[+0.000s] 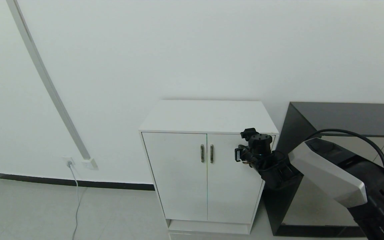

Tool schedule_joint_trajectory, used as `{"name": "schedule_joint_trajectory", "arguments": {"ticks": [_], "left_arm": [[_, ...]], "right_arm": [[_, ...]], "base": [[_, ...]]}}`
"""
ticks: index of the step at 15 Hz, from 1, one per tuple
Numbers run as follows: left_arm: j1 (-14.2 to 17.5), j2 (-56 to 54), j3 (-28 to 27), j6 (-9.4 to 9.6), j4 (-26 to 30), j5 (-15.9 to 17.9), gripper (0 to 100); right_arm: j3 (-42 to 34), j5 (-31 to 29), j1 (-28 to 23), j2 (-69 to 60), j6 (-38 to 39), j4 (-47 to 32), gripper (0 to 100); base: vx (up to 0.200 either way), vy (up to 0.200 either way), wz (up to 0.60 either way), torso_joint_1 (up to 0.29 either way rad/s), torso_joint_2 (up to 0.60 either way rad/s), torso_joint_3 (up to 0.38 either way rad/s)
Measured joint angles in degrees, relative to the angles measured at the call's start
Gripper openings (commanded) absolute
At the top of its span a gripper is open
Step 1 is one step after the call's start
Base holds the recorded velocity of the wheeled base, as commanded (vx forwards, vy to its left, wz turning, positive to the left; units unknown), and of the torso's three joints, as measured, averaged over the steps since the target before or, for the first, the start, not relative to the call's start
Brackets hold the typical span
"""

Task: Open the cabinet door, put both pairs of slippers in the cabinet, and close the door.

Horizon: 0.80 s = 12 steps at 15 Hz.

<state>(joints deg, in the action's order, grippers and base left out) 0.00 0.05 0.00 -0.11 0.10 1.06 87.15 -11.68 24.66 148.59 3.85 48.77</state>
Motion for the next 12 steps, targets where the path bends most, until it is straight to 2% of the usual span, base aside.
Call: {"name": "schedule_joint_trajectory", "arguments": {"ticks": [8, 12], "left_arm": [[0.00, 0.00, 0.00, 0.04, 0.00, 0.05, 0], [0.00, 0.00, 0.00, -0.02, 0.00, 0.02, 0]], "right_arm": [[1.30, 0.00, 0.00, 0.06, 0.00, -1.05, 0], [-3.63, -0.04, 0.61, -2.15, 0.17, 0.60, 0]], "base": [[0.000, 0.000, 0.00, 0.000, 0.00, 0.000], [0.000, 0.000, 0.00, 0.000, 0.00, 0.000]]}}
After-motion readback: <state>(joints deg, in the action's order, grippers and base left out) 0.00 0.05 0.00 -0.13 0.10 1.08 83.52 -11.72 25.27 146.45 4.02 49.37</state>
